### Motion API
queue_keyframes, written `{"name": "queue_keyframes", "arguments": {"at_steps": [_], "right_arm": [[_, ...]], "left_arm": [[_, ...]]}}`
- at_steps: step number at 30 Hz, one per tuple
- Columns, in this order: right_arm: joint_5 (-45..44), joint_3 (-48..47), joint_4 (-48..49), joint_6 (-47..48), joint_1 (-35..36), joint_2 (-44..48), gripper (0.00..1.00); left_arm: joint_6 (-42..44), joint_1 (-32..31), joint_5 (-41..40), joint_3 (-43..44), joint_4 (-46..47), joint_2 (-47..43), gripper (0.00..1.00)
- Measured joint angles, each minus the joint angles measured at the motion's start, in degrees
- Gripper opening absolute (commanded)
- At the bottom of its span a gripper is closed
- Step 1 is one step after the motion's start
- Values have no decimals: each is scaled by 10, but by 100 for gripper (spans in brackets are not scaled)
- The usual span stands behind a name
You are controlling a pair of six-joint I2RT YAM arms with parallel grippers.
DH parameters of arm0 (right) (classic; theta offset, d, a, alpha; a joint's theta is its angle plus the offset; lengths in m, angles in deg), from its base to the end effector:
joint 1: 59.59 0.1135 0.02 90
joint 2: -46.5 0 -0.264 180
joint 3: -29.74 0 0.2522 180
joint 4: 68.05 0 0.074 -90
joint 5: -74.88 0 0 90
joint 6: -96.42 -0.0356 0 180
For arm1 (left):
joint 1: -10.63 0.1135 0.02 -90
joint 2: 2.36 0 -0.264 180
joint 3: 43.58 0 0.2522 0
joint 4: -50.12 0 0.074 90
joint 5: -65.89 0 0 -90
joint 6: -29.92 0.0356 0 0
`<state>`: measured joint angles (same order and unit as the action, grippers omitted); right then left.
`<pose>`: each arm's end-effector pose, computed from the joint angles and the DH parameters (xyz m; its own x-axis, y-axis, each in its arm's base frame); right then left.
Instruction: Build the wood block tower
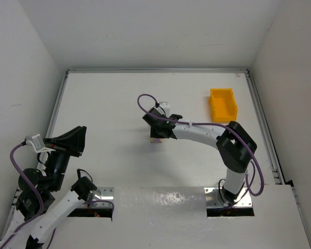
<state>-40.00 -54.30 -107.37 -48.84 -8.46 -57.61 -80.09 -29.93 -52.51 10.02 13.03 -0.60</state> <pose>0.2472 0.2829 0.1915 -0.7777 0.2230 -0.5877 0.1179 0.9701 0.2121 0.0215 0.0039 0.3467 0.1056 -0.4866 -0.8672 0.2753 0.8523 -0.4447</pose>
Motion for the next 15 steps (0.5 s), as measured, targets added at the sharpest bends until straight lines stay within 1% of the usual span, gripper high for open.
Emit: {"name": "queue_keyframes", "arguments": {"at_steps": [15], "right_arm": [[12,1,1,6,0,0,41]], "left_arm": [[0,0,2,0,0,0,26]]}}
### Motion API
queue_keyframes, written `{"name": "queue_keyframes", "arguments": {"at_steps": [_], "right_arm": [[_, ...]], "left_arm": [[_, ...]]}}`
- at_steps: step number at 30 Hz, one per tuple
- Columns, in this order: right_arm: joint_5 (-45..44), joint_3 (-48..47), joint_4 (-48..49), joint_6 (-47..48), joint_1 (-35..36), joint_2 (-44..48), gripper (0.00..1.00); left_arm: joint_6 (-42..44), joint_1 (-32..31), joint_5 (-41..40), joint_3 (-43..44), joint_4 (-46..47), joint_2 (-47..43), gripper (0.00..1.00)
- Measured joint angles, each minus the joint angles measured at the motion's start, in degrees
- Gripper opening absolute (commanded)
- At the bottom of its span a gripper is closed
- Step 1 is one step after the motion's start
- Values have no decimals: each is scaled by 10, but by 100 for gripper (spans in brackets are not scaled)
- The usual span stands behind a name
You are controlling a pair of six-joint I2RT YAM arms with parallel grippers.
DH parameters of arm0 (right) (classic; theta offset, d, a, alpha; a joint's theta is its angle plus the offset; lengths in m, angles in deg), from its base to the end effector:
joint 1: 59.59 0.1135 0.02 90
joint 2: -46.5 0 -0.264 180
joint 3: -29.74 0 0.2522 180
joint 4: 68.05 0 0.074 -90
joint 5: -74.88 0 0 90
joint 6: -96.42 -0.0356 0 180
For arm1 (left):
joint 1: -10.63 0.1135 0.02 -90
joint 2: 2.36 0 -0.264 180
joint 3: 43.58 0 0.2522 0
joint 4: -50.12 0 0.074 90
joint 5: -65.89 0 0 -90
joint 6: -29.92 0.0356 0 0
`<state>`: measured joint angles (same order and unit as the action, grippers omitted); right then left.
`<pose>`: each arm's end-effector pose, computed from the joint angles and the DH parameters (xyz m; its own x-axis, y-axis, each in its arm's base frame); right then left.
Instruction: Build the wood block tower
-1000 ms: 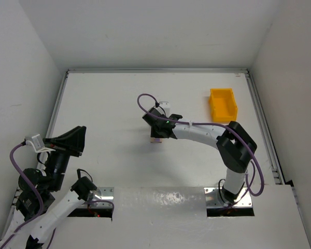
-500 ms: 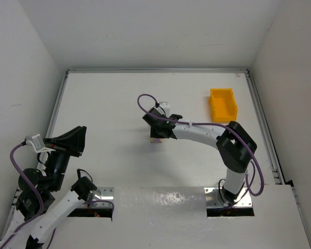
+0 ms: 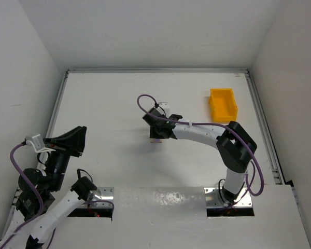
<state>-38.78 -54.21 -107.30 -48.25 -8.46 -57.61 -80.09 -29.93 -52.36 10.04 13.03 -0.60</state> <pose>0.2467 0.2833 0.1908 -0.7896 0.2111 -0.5761 0.1025 0.9711 0.2154 0.0214 0.0039 0.3468 0.1050 -0.4866 -0.8673 0.2778 0.8517 -0.4443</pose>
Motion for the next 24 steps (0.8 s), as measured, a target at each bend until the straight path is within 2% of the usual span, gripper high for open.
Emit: {"name": "queue_keyframes", "arguments": {"at_steps": [5,11,24], "right_arm": [[2,0,0,3,0,0,42],[2,0,0,6,0,0,49],[3,0,6,21,0,4,51]], "left_arm": [[0,0,0,0,0,0,26],[0,0,3,0,0,0,26],[0,0,4,0,0,0,26]]}}
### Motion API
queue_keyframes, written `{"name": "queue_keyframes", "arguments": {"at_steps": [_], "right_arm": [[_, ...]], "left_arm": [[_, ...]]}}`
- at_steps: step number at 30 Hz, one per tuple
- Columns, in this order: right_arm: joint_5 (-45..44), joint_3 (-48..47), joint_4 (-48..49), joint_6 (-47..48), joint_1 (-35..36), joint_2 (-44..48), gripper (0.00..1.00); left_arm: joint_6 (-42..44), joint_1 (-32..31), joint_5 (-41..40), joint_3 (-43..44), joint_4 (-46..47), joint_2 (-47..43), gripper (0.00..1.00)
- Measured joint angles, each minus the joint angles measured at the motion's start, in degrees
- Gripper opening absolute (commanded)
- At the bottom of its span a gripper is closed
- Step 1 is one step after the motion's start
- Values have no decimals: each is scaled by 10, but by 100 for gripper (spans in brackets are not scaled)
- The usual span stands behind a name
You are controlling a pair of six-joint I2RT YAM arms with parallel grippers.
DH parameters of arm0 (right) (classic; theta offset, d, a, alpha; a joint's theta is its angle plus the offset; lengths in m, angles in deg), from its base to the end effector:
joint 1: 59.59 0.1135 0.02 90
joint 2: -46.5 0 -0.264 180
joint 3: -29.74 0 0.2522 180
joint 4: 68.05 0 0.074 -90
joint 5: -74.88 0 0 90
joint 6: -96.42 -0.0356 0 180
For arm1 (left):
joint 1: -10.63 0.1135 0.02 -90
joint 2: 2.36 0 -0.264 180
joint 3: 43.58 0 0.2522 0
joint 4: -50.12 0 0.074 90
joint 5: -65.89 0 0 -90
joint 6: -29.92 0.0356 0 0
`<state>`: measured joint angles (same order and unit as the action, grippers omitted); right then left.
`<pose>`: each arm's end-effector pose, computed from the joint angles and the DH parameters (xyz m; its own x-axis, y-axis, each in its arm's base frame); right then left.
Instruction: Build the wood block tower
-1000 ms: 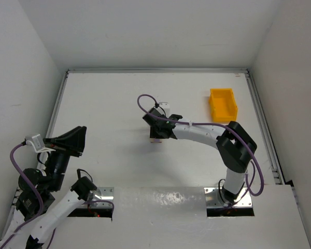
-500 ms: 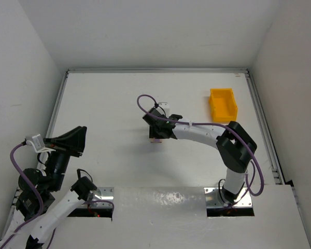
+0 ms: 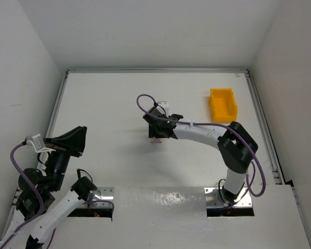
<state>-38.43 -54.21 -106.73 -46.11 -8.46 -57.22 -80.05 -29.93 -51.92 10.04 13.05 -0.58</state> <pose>0.2468 0.2837 0.1937 -0.7897 0.1817 -0.5859 0.0685 0.9753 0.2101 0.0214 0.0035 0.3469 0.1027 -0.4855 -0.8682 0.2846 0.8507 -0.4420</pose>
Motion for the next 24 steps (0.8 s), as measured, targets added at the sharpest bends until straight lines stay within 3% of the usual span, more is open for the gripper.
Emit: {"name": "queue_keyframes", "arguments": {"at_steps": [7,10,12,19,24], "right_arm": [[-1,-1,-2,44,0,41,51],[-2,-10,-7,77,-2,59,26],[10,-28,-14,106,-9,59,2],[75,-86,-9,178,-69,48,0],[163,-107,-2,208,-120,-12,0]], "left_arm": [[2,0,0,0,1,17,26],[2,0,0,0,1,27,26],[2,2,2,0,1,35,26],[9,32,26,0,4,80,26],[16,66,42,0,8,112,26]]}}
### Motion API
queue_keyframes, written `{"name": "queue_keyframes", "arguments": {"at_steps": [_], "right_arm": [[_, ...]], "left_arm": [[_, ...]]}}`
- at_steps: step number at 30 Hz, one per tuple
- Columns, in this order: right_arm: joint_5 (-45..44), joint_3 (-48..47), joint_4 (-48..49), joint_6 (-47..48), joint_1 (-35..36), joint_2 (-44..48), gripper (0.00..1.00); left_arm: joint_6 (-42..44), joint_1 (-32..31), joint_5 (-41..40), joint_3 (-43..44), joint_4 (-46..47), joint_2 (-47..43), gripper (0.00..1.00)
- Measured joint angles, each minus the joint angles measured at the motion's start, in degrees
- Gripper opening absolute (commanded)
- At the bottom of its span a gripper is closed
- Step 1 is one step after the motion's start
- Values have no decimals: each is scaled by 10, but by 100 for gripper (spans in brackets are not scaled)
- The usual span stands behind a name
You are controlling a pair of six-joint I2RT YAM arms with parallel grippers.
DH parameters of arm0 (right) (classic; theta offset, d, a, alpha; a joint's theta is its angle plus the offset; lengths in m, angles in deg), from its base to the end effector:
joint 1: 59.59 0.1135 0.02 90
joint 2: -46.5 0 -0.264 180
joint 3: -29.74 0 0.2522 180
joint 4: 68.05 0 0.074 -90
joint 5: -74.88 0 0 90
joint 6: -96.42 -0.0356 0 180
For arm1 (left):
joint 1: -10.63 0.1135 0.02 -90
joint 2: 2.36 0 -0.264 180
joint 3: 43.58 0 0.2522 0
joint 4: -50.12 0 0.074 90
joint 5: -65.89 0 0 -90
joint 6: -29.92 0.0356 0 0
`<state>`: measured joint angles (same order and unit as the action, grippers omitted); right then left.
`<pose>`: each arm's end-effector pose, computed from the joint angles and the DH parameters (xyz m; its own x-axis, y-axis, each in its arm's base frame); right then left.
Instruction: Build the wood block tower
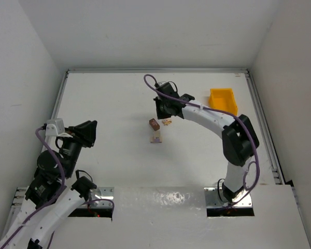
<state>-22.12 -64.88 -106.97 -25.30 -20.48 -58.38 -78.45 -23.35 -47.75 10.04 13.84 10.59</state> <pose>0.3189 0.2536 0.2410 -0.7962 0.0253 -0.6045 -0.1713 0.9488 0.2652 0.0580 -0.0219 0.3452 0.0034 -0.3504 -0.9366 0.1913 0.9195 -0.3434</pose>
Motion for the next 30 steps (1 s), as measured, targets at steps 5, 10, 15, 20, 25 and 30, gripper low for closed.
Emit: {"name": "queue_keyframes", "arguments": {"at_steps": [5,10,15,20,25,30], "right_arm": [[71,-48,-18,34,-23,-90,2],[135,-102,-39,57,-27,-144,16],[169,-149,-54,80,-37,-181,25],[196,-151,-64,89,-42,-199,24],[230,-156,-73,94,-43,-217,24],[236,-160,-83,100,-45,-226,24]], "left_arm": [[3,33,12,0,1,25,26],[8,62,22,0,4,42,26],[14,75,31,0,5,57,26],[15,85,37,0,5,72,26],[16,92,44,0,5,80,26],[16,97,49,0,8,81,26]]}}
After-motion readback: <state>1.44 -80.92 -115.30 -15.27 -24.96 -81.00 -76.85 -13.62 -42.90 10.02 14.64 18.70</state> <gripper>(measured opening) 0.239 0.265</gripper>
